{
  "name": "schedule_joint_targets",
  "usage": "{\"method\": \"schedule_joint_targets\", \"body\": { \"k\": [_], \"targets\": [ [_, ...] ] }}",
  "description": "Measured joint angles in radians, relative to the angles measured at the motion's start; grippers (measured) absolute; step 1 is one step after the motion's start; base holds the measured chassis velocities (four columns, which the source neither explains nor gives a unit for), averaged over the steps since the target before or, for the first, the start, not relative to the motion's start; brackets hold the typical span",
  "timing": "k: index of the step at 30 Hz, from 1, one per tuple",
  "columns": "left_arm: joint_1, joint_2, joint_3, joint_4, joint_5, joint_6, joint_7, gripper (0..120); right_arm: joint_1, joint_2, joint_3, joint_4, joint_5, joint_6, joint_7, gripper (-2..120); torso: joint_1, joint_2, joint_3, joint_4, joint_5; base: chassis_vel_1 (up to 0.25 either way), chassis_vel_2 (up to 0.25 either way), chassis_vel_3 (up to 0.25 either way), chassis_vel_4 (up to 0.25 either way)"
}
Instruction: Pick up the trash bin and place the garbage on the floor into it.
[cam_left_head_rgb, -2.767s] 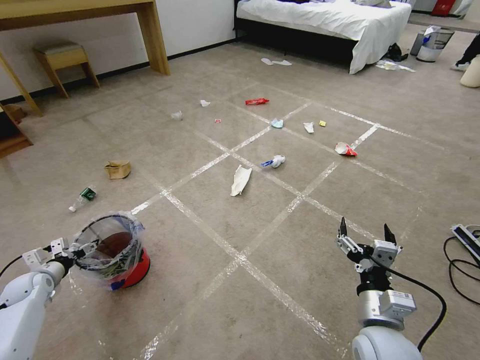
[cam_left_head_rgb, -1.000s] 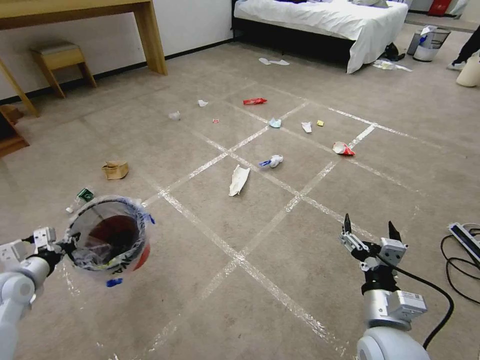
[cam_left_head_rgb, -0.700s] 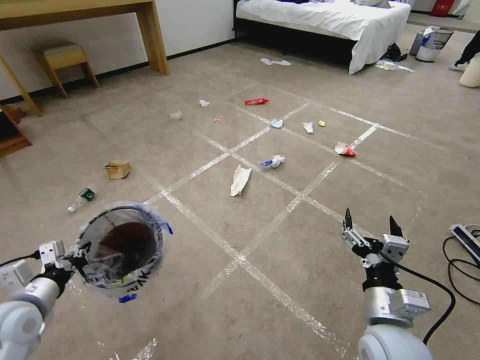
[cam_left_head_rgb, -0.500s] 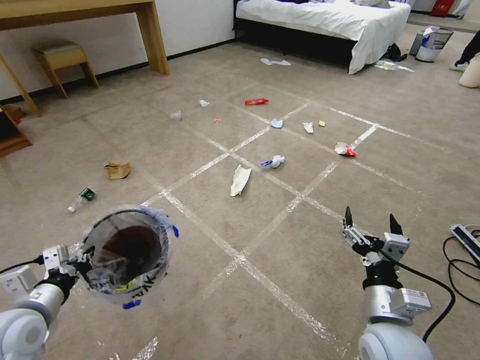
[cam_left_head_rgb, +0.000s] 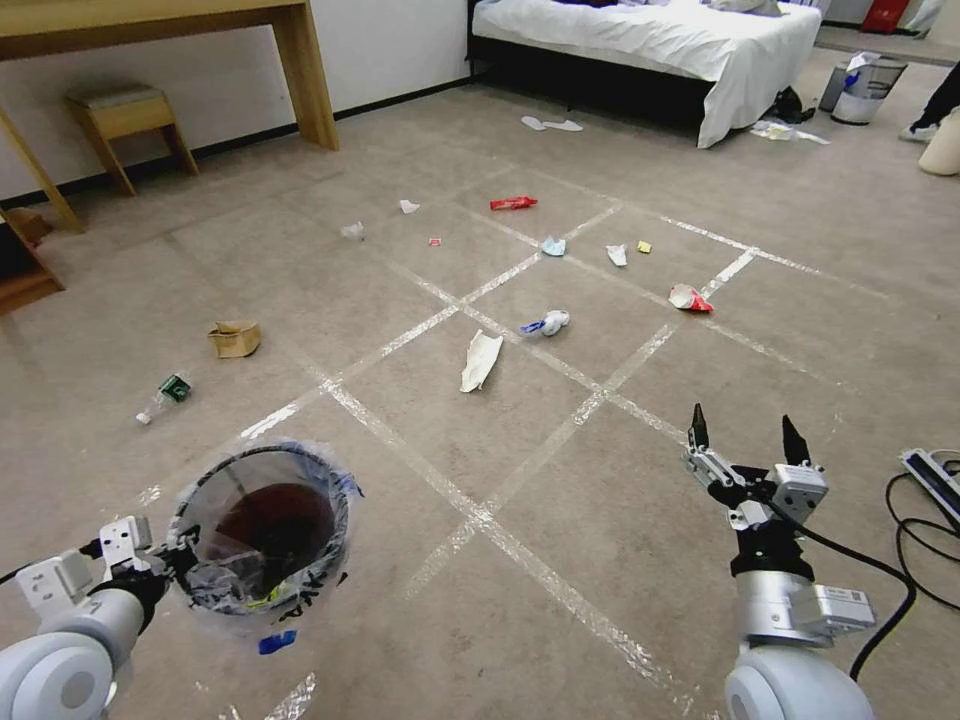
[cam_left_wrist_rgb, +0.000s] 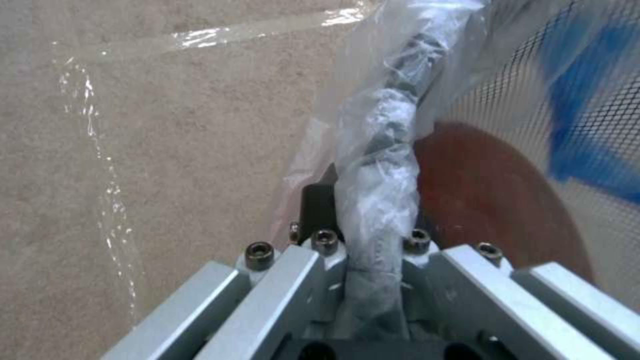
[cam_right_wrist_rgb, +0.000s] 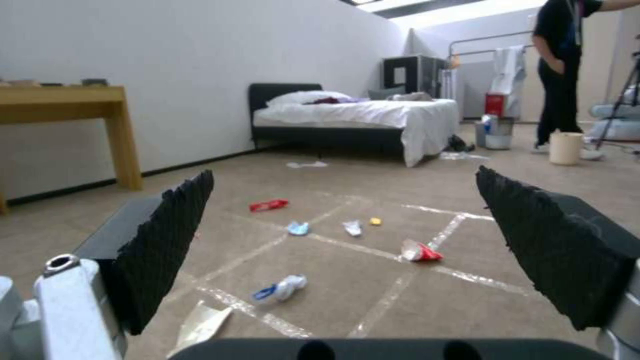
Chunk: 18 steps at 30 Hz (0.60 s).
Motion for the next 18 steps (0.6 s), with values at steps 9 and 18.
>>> {"method": "schedule_joint_targets", "body": {
  "k": [9, 18],
  "targets": [
    [0.015, -0.002, -0.006, 0.0, 0.002, 0.001, 0.006, 1, -0.011, 0.007, 0.001, -0.001, 0.011, 0.035, -0.043, 100, 0.0, 0.0, 0.0, 0.0001, -0.0001, 0.0, 0.0, 0.0, 0.0],
    [0.021, -0.006, -0.013, 0.006, 0.015, -0.015, 0.026, 1, -0.019, 0.011, 0.0, -0.002, 0.006, 0.039, -0.05, 100, 0.0, 0.0, 0.0, 0.0001, -0.0002, -0.031, 0.024, 0.026, -0.029]
  ]
}}
